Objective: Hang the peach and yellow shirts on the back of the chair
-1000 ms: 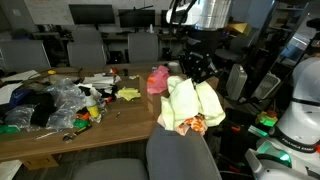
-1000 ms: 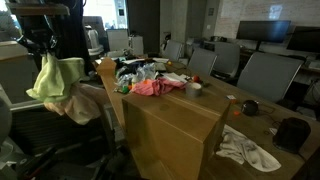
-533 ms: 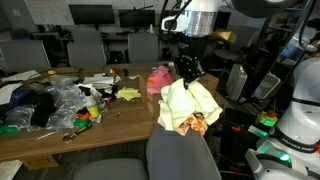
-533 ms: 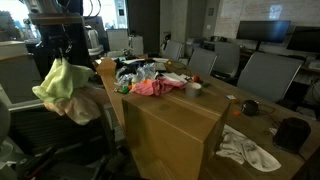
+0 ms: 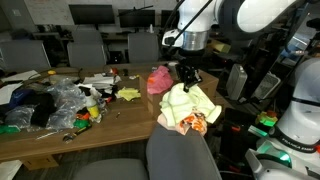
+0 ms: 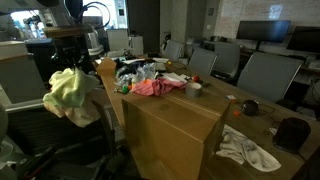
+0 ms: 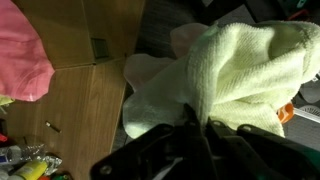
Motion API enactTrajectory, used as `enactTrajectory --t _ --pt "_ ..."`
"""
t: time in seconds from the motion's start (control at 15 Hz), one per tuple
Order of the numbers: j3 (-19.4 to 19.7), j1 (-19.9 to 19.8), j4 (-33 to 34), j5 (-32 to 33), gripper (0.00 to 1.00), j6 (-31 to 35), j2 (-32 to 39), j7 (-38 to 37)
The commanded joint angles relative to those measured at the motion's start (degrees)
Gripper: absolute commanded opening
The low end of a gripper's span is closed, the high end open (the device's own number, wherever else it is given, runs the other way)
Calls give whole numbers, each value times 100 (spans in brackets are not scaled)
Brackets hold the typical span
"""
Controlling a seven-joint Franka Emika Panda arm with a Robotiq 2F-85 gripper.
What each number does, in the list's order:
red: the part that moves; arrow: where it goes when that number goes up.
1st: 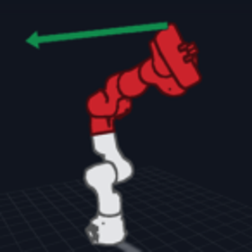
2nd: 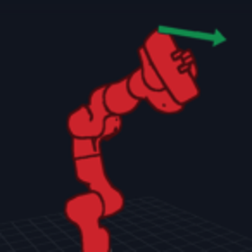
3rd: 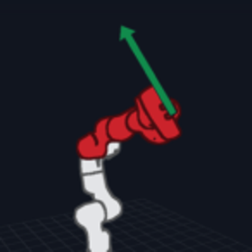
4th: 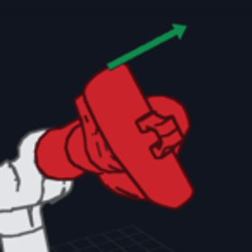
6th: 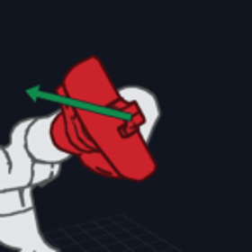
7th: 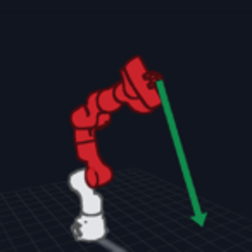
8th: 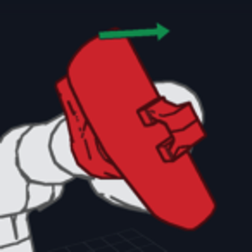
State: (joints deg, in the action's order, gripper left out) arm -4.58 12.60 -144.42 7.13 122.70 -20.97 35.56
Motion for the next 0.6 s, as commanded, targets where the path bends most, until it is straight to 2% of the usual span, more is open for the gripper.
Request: enactTrajectory --t 0.0,0.53 --pt "-61 -36 -124 240 3 172 -54 -243" --pt "-124 -2 -176 468 3 257 -113 -491"
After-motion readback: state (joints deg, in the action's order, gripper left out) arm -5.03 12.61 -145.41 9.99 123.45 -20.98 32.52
